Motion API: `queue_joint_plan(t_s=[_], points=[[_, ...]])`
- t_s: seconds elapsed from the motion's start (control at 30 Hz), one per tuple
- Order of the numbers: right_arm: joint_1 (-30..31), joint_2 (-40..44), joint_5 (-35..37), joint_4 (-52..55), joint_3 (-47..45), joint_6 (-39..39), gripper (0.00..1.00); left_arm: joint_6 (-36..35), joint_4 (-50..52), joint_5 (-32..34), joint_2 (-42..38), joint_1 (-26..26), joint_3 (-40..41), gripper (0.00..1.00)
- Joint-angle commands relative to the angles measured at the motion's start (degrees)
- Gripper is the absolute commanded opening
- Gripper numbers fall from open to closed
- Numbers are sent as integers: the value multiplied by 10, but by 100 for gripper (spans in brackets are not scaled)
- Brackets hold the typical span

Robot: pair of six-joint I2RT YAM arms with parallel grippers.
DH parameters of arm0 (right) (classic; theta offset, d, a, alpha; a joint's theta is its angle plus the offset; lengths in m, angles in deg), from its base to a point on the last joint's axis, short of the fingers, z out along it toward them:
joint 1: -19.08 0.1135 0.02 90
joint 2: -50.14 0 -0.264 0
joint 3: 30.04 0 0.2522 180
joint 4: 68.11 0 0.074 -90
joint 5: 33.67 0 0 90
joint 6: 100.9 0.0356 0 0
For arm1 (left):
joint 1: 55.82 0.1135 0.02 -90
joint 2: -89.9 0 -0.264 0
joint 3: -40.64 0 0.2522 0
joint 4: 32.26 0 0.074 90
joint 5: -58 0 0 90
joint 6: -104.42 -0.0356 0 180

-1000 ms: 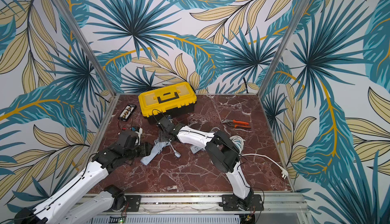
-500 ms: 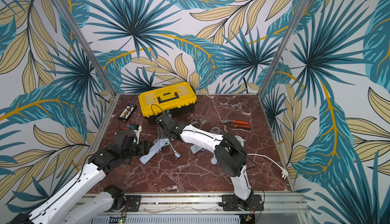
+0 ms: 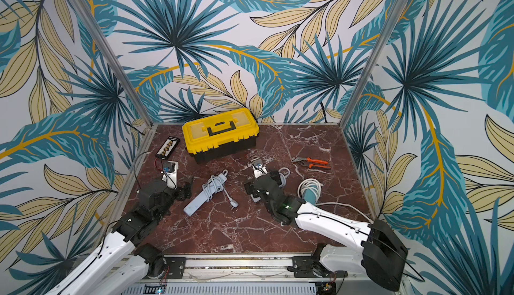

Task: Wrap the cord around the power strip
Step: Place the power strip at the center of the board, then reset both arms

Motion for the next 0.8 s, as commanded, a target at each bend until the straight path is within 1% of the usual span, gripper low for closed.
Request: queue_joint_plan(t_s=[0.0,0.03,0.1,0.17,0.23,0.27,0.3,0.33,0.37,0.4,0.43,0.5,0.57,0.6,0.63,0.67,0.77], points=[[-85,81,119,-11,-54,-109,98,-15,-115,167,38,11,15,87],[-123,115,125,-12,-80,-111,98,-19,-141,201,40,23,31,87],[-194,163,103,-45,-136,-126,97,-23,-192,217,42,69,68,87],[-253,179,106,-111,-191,-96,97,-6,-237,204,47,122,100,88],[-303,163,64,-192,-234,-70,97,3,-296,172,66,169,129,88],[-317,144,40,-230,-246,-63,97,5,-332,152,81,190,140,88],[-326,113,17,-264,-250,-58,97,9,-370,113,101,214,150,89],[-330,72,10,-301,-247,-62,97,11,-405,72,129,233,154,90],[-332,31,12,-340,-247,-68,97,12,-434,46,157,245,157,91],[-333,-14,9,-396,-250,-78,97,10,-470,26,191,253,156,92],[-334,-54,8,-455,-249,-109,98,2,-496,15,221,256,151,92],[-337,-93,-18,-509,-246,-124,98,-20,-526,-30,252,262,145,92],[-341,-106,-51,-472,-225,-146,99,-25,-574,-68,275,274,149,93],[-345,-107,-79,-463,-222,-157,99,-20,-573,-98,281,284,145,95],[-347,-106,-84,-461,-222,-157,99,-8,-578,-124,285,296,145,96],[-349,-100,-91,-462,-227,-156,98,0,-597,-140,296,302,150,97],[-358,-79,-129,-471,-247,-155,99,8,-678,-168,367,310,154,97]])
